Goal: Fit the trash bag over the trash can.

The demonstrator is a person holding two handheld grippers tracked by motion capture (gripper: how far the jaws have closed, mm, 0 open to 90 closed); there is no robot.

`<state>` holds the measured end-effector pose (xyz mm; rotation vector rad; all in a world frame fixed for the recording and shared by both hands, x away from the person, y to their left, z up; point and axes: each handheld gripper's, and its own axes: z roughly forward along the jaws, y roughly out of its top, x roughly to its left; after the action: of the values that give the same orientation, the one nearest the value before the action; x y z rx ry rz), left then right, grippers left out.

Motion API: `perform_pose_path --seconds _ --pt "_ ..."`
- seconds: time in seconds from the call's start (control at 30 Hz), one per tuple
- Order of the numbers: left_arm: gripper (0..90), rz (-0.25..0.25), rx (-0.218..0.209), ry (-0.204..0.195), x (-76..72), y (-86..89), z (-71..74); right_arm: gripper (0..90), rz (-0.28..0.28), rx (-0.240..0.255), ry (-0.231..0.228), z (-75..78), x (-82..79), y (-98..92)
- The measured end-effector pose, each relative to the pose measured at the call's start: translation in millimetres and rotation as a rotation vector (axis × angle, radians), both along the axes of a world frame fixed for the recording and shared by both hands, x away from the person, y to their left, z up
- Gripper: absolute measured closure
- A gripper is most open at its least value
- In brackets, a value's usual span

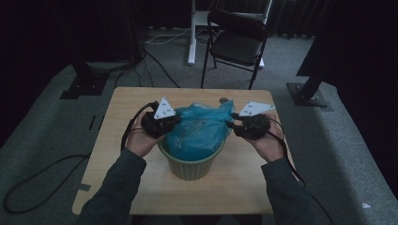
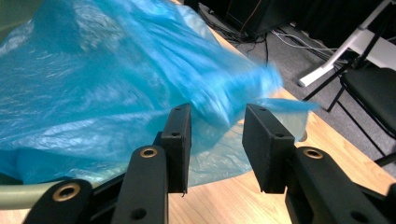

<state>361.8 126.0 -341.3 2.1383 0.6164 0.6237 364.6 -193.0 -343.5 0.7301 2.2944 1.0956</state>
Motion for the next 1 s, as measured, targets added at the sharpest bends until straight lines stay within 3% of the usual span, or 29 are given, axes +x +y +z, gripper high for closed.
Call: perform_pose_path --seconds 0.2,0.23,0.33,0.57,0.67,0.8,1.0 --pt "87.0 0.007 -0.016 0.009 -0.3 5.8 -0.6 60.6 0.007 0.048 0.016 2.9 1.0 -3.3" --pt "86.7 0.004 -0.016 0.01 -0.4 5.5 -1.1 59.8 0.029 0.081 0.032 3.8 1.9 -2.0" --pt "85.8 -0.01 -0.009 0.01 -1.2 2.6 -2.3 58.7 0.053 0.117 0.048 4.6 3.7 2.9" --pt "80.9 -0.029 0.004 0.001 -2.5 -1.5 -2.9 57.7 0.068 0.115 0.032 8.1 5.3 15.0" --pt "77.3 -0.032 0.005 -0.001 -2.4 -1.8 -1.9 66.6 0.051 0.118 0.033 9.2 6.3 12.8" --pt "63.2 -0.045 -0.005 -0.009 -2.6 -5.5 1.3 78.4 0.06 0.127 0.017 10.0 4.9 10.3" --pt "55.7 -0.061 -0.019 -0.036 -2.0 -13.8 8.9 85.1 0.071 0.115 0.007 9.8 3.0 12.7"
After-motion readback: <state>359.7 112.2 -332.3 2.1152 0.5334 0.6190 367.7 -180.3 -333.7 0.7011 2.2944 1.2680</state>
